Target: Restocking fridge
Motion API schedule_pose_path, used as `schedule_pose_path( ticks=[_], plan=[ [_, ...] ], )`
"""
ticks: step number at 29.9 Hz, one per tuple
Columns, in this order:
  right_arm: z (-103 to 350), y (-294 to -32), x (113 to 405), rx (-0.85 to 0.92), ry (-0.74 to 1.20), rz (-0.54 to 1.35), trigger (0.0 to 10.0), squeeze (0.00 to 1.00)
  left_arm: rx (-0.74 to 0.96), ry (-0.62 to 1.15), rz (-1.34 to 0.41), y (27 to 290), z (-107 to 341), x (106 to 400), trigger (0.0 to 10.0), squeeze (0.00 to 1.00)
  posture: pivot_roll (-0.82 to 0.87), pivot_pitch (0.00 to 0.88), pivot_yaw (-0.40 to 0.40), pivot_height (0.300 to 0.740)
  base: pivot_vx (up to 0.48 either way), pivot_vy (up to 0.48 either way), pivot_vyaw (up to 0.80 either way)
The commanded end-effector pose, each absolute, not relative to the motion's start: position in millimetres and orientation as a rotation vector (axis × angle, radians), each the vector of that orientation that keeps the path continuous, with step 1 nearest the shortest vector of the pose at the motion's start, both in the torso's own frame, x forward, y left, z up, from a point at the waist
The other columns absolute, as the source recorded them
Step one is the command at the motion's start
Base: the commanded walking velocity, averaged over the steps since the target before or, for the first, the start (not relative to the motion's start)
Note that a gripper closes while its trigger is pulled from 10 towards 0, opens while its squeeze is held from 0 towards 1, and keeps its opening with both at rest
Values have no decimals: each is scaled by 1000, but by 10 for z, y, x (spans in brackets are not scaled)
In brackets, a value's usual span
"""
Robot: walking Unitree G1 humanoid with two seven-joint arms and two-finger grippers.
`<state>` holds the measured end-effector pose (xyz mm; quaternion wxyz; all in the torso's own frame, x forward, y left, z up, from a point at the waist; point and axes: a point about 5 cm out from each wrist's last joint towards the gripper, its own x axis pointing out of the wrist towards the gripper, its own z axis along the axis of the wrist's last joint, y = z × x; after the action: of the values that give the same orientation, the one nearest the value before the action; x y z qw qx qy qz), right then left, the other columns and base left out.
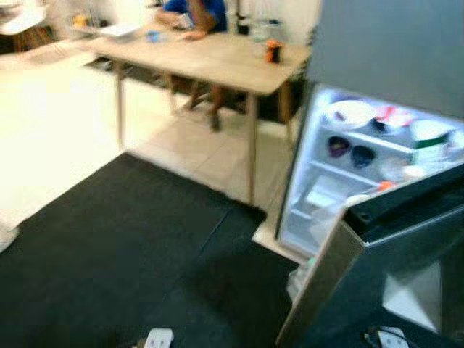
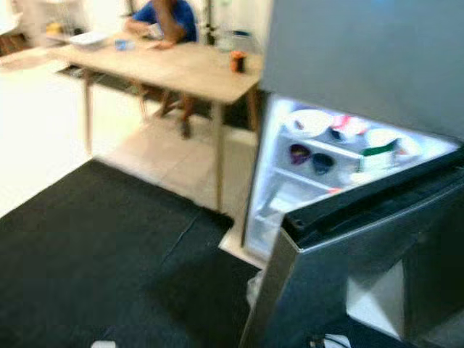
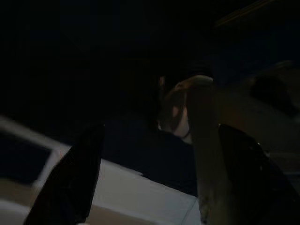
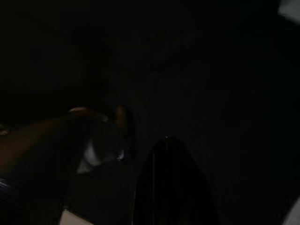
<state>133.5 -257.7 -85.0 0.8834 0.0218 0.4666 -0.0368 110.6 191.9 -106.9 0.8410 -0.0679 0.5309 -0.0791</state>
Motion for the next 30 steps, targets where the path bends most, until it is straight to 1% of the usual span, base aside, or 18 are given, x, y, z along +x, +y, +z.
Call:
schedule_pose_path(
  ticks=[1, 2, 4, 9, 13, 16, 17, 20, 21, 23, 24, 25, 27, 29, 30],
  plan=[
    [-861, -2562, 1330, 23, 979, -93, 10000, 0, -142, 1158, -193, 1910, -1091, 1026, 10000, 0, -95, 42, -27, 740, 0, 0, 0],
    [-861, -2562, 1330, 23, 979, -93, 10000, 0, -142, 1158, -193, 1910, -1091, 1026, 10000, 0, -95, 42, -27, 740, 0, 0, 0],
    [-867, -2553, 1326, 16, 983, -97, 10000, 0, -105, 1175, -223, 1916, -1094, 1015, 10000, 0, -95, 42, -27, 740, 0, -480, 0],
    [-869, -2545, 1321, 26, 977, -100, 10000, 0, -100, 1167, -168, 1963, -1091, 1026, 10000, 0, -92, 45, -23, 740, 0, -399, 0],
    [-865, -2533, 1329, 35, 962, -92, 10000, 0, -98, 1172, -172, 1973, -1090, 1025, 10000, 0, -92, 45, -23, 740, 0, 0, 0],
    [-838, -2513, 1396, 54, 923, -73, 10000, 0, -99, 1172, -169, 1981, -1090, 1018, 10000, 0, -89, 50, -18, 740, 0, 0, 0],
    [-810, -2501, 1456, 71, 890, -59, 10000, 0, -99, 1173, -169, 1985, -1091, 1012, 10000, 0, -89, 50, -18, 740, 0, 0, 0],
    [-634, -2395, 1805, 188, 717, 67, 10000, 0, -97, 1175, -172, 1999, -1091, 998, 10000, 0, -89, 58, -14, 740, 0, 0, 0],
    [-634, -2395, 1805, 188, 717, 67, 10000, 0, -97, 1175, -172, 1999, -1091, 998, 10000, 0, -89, 58, -14, 740, 0, 0, 0],
    [-534, -2337, 1958, 244, 638, 148, 10000, 0, -96, 1175, -171, 2006, -1090, 995, 10000, 0, -89, 58, -14, 740, 0, 0, 0],
    [-534, -2337, 1958, 244, 638, 148, 10000, 0, -96, 1175, -171, 2006, -1090, 995, 10000, 0, -89, 58, -14, 740, 0, 0, 0],
    [-443, -2284, 2078, 290, 576, 233, 10000, 0, -95, 1175, -170, 2013, -1090, 993, 10000, 0, -88, 63, -11, 740, 0, 0, 0],
    [-443, -2284, 2078, 290, 576, 233, 10000, 0, -95, 1175, -170, 2013, -1090, 993, 10000, 0, -88, 63, -11, 740, 0, 0, 0],
    [-194, -2160, 2348, 351, 442, 444, 10000, 0, -94, 1177, -168, 2029, -1089, 982, 10000, 0, -87, 71, -9, 740, 0, 0, 0],
    [-49, -2083, 2484, 353, 378, 550, 10000, 0, -94, 1179, -169, 2036, -1090, 970, 10000, 0, -88, 76, -8, 740, 0, 0, 0]
  ],
)
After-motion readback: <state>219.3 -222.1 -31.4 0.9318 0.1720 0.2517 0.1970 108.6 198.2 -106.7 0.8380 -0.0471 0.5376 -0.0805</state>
